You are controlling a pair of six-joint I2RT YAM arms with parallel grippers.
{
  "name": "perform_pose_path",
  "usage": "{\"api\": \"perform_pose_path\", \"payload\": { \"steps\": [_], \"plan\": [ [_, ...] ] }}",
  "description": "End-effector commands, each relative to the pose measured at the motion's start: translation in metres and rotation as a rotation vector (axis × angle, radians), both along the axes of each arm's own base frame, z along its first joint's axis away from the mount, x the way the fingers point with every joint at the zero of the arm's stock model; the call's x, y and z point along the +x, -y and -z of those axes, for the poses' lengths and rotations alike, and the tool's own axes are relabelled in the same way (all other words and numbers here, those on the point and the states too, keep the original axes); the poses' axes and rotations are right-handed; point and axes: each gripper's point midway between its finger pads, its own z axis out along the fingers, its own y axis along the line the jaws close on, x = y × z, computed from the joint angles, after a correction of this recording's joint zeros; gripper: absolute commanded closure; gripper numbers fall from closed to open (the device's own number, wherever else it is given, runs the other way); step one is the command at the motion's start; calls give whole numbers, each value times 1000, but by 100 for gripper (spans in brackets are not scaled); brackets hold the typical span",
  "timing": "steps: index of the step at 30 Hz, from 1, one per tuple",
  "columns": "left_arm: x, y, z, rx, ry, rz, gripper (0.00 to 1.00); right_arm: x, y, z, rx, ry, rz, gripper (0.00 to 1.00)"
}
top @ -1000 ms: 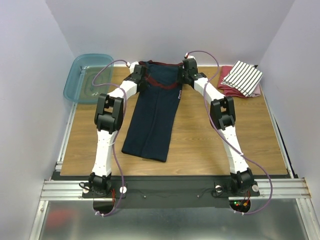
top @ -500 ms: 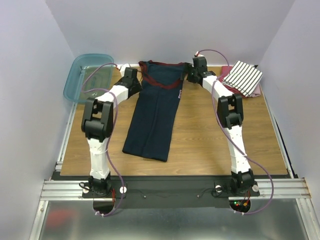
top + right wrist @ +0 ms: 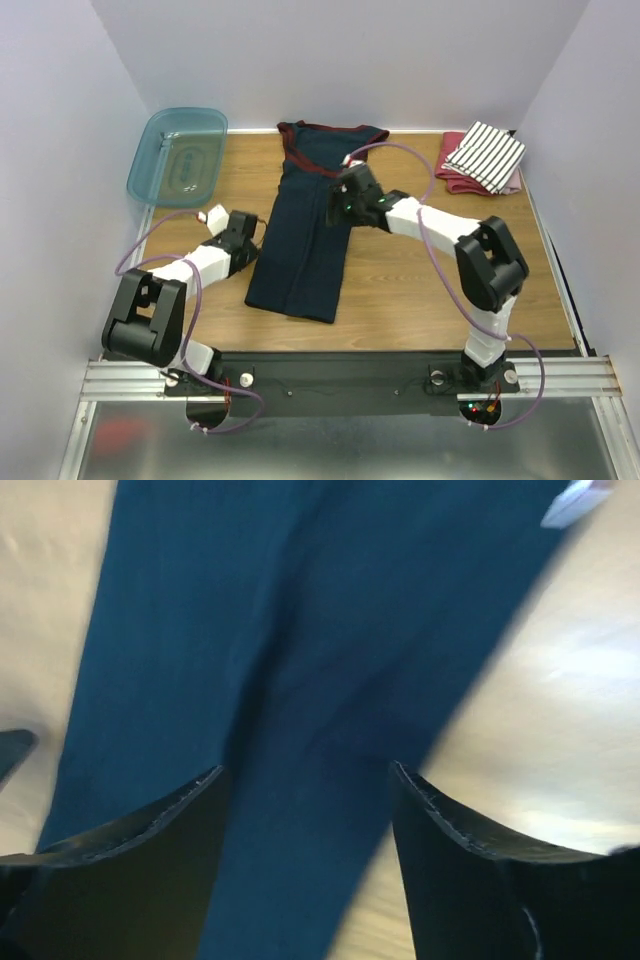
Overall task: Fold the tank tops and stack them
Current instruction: Fold the tank top
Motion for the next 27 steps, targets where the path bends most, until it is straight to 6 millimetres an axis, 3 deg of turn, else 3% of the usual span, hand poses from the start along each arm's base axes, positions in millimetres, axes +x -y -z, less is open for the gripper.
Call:
{"api": "perform_pose_path", "payload": {
  "steps": [1, 6, 14, 22, 27],
  "plan": [
    [-33, -3, 11, -13, -3, -68, 63, -3, -4, 40, -42, -35, 62, 34],
    [-62, -7, 16, -12, 8, -85, 63, 8, -6, 62, -82, -52, 71, 38],
    [-84, 4, 31, -4, -24, -39, 66, -2, 10, 98, -185, -97, 59, 37],
    [-103, 54, 23, -102, -5, 86, 66, 8, 55, 109, -396, -84, 94, 33],
    [-117, 81, 18, -161, -4, 147, 67, 22, 88, 108, -394, -108, 137, 32]
  ]
}}
